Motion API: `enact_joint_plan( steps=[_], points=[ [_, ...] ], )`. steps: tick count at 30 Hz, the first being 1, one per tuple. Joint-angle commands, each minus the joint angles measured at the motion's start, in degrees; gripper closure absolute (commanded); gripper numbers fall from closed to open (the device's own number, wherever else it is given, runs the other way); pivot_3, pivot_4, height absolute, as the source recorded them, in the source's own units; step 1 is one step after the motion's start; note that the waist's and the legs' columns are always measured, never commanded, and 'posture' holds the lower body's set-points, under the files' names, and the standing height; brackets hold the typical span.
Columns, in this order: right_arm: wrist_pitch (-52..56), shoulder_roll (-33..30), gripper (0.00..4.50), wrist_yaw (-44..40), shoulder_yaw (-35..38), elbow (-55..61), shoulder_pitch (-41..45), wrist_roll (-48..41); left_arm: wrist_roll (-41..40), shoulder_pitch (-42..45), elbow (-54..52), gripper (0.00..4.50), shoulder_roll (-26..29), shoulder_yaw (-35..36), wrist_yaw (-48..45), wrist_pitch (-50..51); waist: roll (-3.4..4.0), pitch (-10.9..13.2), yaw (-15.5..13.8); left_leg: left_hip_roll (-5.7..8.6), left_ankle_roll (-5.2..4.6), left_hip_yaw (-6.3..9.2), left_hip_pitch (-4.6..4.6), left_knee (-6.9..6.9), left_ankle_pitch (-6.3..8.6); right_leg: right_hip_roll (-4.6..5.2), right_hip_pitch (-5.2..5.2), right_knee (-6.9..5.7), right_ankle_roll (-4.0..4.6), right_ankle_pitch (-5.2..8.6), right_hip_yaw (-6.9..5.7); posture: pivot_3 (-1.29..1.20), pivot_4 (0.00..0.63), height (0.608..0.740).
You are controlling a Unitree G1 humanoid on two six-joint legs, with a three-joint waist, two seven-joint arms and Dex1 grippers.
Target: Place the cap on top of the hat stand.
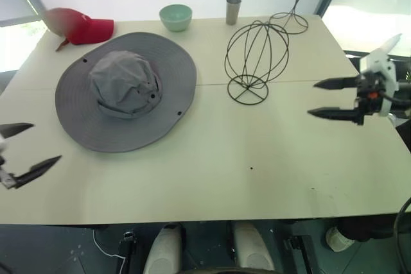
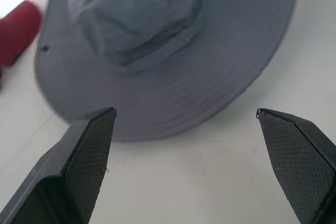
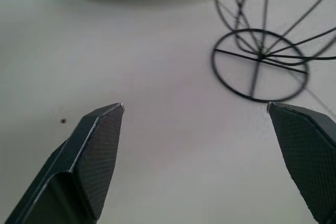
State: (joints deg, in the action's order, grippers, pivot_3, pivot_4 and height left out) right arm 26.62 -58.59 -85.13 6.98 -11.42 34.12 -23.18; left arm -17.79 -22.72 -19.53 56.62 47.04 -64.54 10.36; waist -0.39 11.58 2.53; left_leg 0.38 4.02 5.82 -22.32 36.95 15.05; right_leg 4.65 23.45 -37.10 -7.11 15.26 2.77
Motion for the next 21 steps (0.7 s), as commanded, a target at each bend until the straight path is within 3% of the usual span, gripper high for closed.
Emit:
enact_joint_plan(
  steps=[1,6,13,21],
  points=[
    [8.87,-0.33,0.00,3.50,5.10,16.36,-4.21,-8.81,7.36,1.52,0.24,0.02,1.54,-6.50,1.79,-8.85,0.00,0.00,-0.01,0.00,-0.01,0.00,0.00,0.00,0.00,-0.01,0.00,0.00,0.00,0.00,0.00,0.00,0.150,0.740],
    [16.43,1.34,0.00,11.22,7.71,29.87,-9.40,-15.49,18.11,6.45,6.85,0.02,1.63,-18.00,7.18,-21.57,-0.03,-0.01,-0.12,-0.01,-0.01,0.01,0.00,0.07,0.01,-0.01,-0.03,0.00,0.00,0.00,0.00,0.00,0.150,0.740],
    [20.22,2.35,0.00,18.80,8.55,34.18,-10.03,-19.37,33.84,18.14,17.78,0.02,-1.72,-33.73,20.82,-32.03,-0.05,-0.02,-0.57,0.00,-0.02,0.01,-0.03,0.11,0.01,-0.01,-0.05,0.01,-0.02,-0.01,-0.01,0.00,0.150,0.740],
    [21.24,1.23,0.00,22.58,9.28,35.38,-9.45,-21.75,44.05,29.26,29.91,0.02,-6.27,-42.35,35.81,-34.67,-0.06,-0.05,-0.48,0.01,-0.03,0.06,-0.02,0.11,0.01,-0.01,-0.03,-0.05,-0.05,-0.03,-0.02,0.00,0.150,0.740]
  ],
)
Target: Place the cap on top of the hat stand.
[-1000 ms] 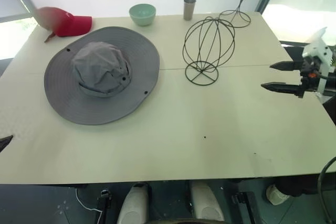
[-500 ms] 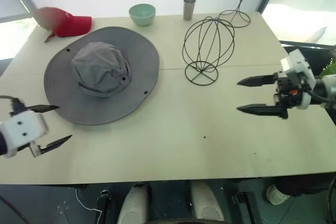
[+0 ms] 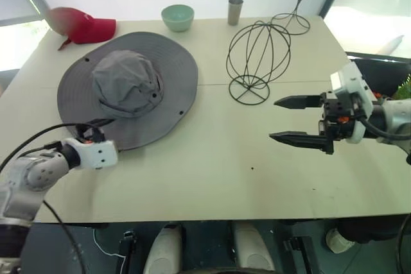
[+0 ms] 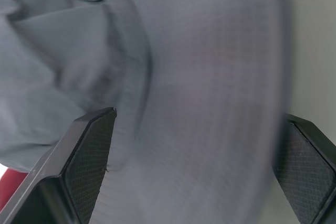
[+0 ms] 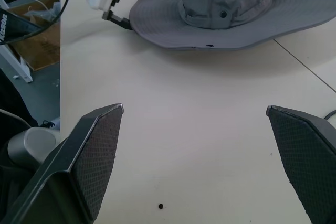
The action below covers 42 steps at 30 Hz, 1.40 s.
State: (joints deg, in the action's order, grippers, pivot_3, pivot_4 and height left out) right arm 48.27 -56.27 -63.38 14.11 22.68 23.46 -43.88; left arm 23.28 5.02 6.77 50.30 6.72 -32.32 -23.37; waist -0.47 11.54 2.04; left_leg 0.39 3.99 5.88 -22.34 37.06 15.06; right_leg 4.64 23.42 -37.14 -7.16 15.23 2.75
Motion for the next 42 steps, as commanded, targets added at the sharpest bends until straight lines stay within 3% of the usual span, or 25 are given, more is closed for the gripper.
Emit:
enact_joint_plan(
  steps=[1,9,10,12,19,22,26,31,37,42],
  points=[
    [-0.58,-1.29,0.00,1.01,2.15,0.97,1.35,-0.97,3.83,2.59,5.16,0.02,-0.11,-2.84,5.08,-1.06,0.04,-0.02,-0.01,0.00,0.00,0.00,0.01,-0.01,0.00,0.00,-0.01,-0.01,0.00,0.00,0.00,0.00,0.150,0.740],
    [-2.05,-0.46,0.00,2.92,0.75,-0.99,2.81,-0.14,8.40,11.20,15.30,0.02,-3.99,-9.30,14.73,0.39,0.17,-0.19,-1.08,0.03,-0.01,0.02,0.07,0.06,0.00,0.01,-0.06,-0.08,-0.01,-0.01,0.00,0.00,0.150,0.740],
    [-2.28,-0.41,0.00,3.00,0.47,-1.02,2.80,0.05,8.18,11.96,15.98,0.26,-4.57,-9.90,15.04,0.35,0.17,-0.20,-1.27,0.03,-0.01,0.03,0.08,0.06,0.00,0.00,-0.09,-0.09,-0.01,0.00,-0.01,0.00,0.150,0.740],
    [-2.58,-0.59,0.00,3.02,0.16,-0.92,2.80,0.22,7.25,12.89,16.43,0.88,-5.30,-10.75,14.71,-0.40,0.20,-0.22,-1.51,0.03,-0.01,0.04,0.09,0.07,-0.01,0.01,-0.10,-0.09,-0.01,0.00,-0.01,0.00,0.150,0.740],
    [0.37,-2.07,0.00,3.60,3.42,-2.72,2.80,-2.15,1.86,14.58,13.08,4.38,-4.14,-9.14,11.00,0.69,0.19,-0.22,-1.49,0.05,0.00,0.08,0.07,0.09,-0.01,0.01,-0.11,-0.09,-0.01,0.00,-0.03,0.00,0.150,0.740],
    [0.07,-3.83,0.00,2.93,6.93,-2.76,1.27,-2.39,-4.02,18.07,6.96,4.47,-5.32,-7.36,5.91,6.97,0.18,-0.20,-1.58,0.05,0.00,0.10,0.00,0.08,-0.01,0.01,-0.07,-0.07,-0.01,0.00,-0.04,0.00,0.150,0.740],
    [-1.41,-6.14,0.00,3.01,11.23,-4.66,0.17,-1.23,-9.11,29.24,1.44,4.47,-7.77,-6.46,1.36,18.62,0.03,-0.16,-2.28,0.06,0.00,0.24,-0.12,0.16,-0.01,0.01,-0.05,-0.07,-0.01,-0.01,-0.18,0.00,0.150,0.740],
    [-1.54,-7.87,0.00,3.42,15.17,-6.47,-0.98,-1.39,-11.08,45.90,4.52,4.47,-11.83,-8.14,-0.48,27.04,0.02,-0.17,-1.77,0.09,-0.01,0.22,-0.10,0.14,-0.01,0.00,-0.06,-0.03,-0.02,-0.01,-0.17,0.00,0.150,0.740],
    [-0.88,-7.69,0.00,4.83,19.99,-5.22,-3.91,-2.32,-9.34,68.69,17.74,4.47,-22.52,-13.86,2.52,23.07,-0.15,-0.06,-1.35,0.14,-0.01,0.28,-0.18,0.16,-0.01,0.03,-0.07,0.05,-0.06,0.00,-0.21,0.00,0.150,0.740],
    [-0.52,-7.43,0.00,6.21,23.51,-3.87,-6.67,-2.52,-9.49,73.44,18.02,4.47,-31.16,-18.50,0.97,16.58,-0.12,-0.07,-1.18,0.15,-0.06,0.26,-0.18,0.08,0.02,0.03,-0.03,0.10,-0.11,0.04,-0.18,0.00,0.150,0.740]
  ],
)
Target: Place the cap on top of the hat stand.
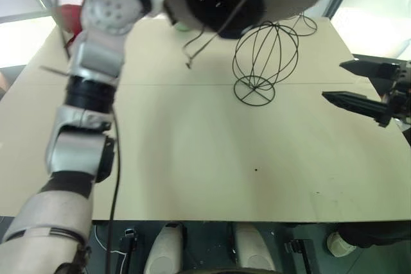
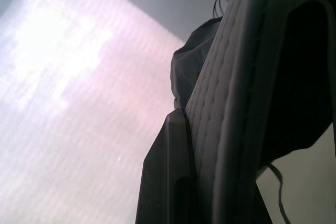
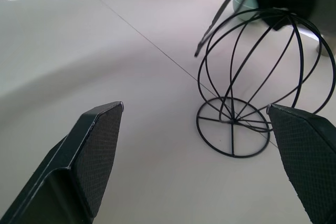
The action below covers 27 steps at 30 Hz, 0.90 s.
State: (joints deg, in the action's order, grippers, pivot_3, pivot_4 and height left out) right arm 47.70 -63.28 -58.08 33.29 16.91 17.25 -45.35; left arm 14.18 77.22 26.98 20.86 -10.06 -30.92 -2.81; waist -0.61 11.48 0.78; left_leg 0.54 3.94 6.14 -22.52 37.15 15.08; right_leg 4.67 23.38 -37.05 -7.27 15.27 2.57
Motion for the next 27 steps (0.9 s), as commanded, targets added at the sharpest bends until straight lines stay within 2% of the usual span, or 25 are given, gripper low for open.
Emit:
enact_joint_plan(
  steps=[1,7,12,16,19,27],
  points=[
    [0.31,-0.38,0.00,1.28,5.22,2.05,-0.82,-1.32,0.07,0.59,-3.06,4.47,-2.50,-2.77,-0.77,-5.19,0.04,0.00,0.15,0.00,0.00,-0.01,0.01,-0.02,0.00,0.00,0.00,-0.01,0.00,0.00,0.02,0.00,0.150,0.740],
    [2.86,0.21,0.00,4.00,11.12,3.04,-2.58,-3.91,11.81,-9.33,-5.25,4.47,-0.28,-11.53,5.09,-18.35,0.15,-0.04,0.46,-0.01,0.00,-0.09,0.18,-0.04,0.00,-0.06,0.01,-0.12,0.00,0.00,0.19,0.00,0.150,0.740],
    [3.61,0.58,0.00,5.29,13.74,3.37,-4.65,-4.63,24.80,-14.67,-5.02,4.47,5.43,-15.74,15.99,-27.18,0.11,-0.02,0.00,-0.01,-0.01,-0.09,0.14,0.00,-0.01,-0.06,0.03,-0.15,0.00,-0.01,0.22,0.00,0.150,0.740],
    [3.36,0.69,0.00,5.86,14.49,2.90,-5.67,-4.47,27.13,-16.58,-2.68,4.47,7.93,-14.27,20.51,-27.41,0.06,0.00,-0.45,0.04,-0.01,-0.09,0.06,0.04,0.00,0.00,0.01,-0.09,0.00,-0.01,0.20,0.00,0.150,0.740],
    [2.88,0.75,0.00,5.71,14.37,2.42,-6.23,-4.29,28.77,-16.54,-2.13,4.47,9.40,-15.22,23.94,-32.31,0.06,0.00,-0.23,0.05,-0.01,-0.09,0.06,0.05,0.00,0.01,0.00,-0.08,-0.01,-0.01,0.20,0.00,0.150,0.740],
    [-0.56,-0.90,0.00,2.79,13.07,-0.56,-10.78,0.72,29.39,-22.28,0.70,4.47,9.36,-17.00,22.85,-34.74,0.07,-0.02,0.01,0.05,-0.01,-0.10,0.12,0.03,0.00,0.00,-0.02,-0.12,-0.01,-0.01,0.20,0.00,0.150,0.740]
  ],
)
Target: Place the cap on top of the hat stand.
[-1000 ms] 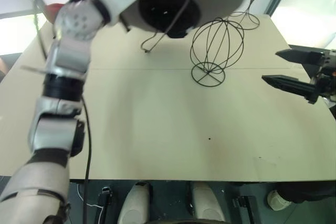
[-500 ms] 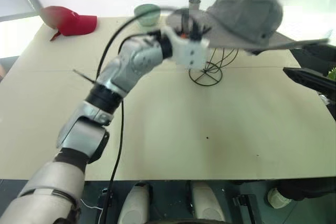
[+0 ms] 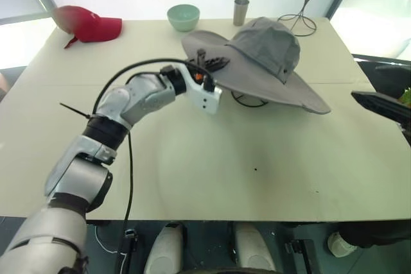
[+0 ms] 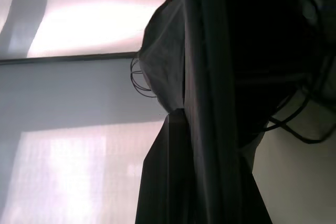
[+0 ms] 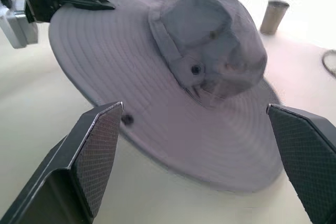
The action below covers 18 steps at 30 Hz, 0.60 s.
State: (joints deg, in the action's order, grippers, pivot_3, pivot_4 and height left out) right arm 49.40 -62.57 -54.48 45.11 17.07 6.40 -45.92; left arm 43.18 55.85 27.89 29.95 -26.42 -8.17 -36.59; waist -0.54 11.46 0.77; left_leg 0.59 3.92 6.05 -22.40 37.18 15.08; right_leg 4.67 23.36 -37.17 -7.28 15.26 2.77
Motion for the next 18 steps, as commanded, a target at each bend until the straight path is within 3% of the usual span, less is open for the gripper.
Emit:
enact_joint_plan(
  steps=[1,11,14,17,18],
  points=[
    [-2.56,-1.80,0.00,-0.95,1.11,-1.20,0.16,1.67,0.68,-1.57,-0.04,4.47,0.21,-0.77,0.01,-1.07,0.00,0.00,-0.01,0.00,0.00,0.00,0.00,0.00,0.00,0.00,0.00,0.00,0.00,0.00,0.00,0.00,0.150,0.740],
    [-4.30,-3.19,0.00,-1.81,-1.31,-3.87,0.13,5.11,3.44,-3.33,2.66,4.47,-1.06,-2.39,2.64,-1.67,0.00,0.00,-0.04,0.00,0.00,0.01,0.01,0.01,0.00,0.00,-0.02,0.00,0.00,0.00,-0.01,0.00,0.150,0.740],
    [-4.87,-3.03,0.00,-2.20,-1.88,-3.94,-1.24,6.70,1.77,-3.56,2.91,3.49,-0.96,-1.80,1.36,-2.41,0.00,0.00,-0.07,0.00,0.00,0.01,0.01,0.01,0.00,0.00,-0.02,0.00,0.00,0.00,-0.01,0.00,0.150,0.740],
    [-4.99,-2.82,0.00,-1.99,-2.27,-4.19,-1.54,7.50,0.65,-4.23,1.93,1.88,-0.37,-1.36,0.13,-3.38,0.01,-0.01,-0.07,0.00,0.00,0.01,0.01,0.01,0.00,0.00,-0.02,0.00,0.00,0.00,-0.01,0.00,0.150,0.740],
    [-5.07,-2.84,0.00,-2.03,-2.50,-4.32,-1.55,7.79,0.05,-4.44,1.20,1.79,0.04,-0.85,-0.41,-3.50,0.01,0.00,-0.06,0.00,0.00,0.01,0.01,0.01,0.00,0.00,-0.02,0.00,0.00,0.00,-0.01,0.00,0.150,0.740]
  ],
)
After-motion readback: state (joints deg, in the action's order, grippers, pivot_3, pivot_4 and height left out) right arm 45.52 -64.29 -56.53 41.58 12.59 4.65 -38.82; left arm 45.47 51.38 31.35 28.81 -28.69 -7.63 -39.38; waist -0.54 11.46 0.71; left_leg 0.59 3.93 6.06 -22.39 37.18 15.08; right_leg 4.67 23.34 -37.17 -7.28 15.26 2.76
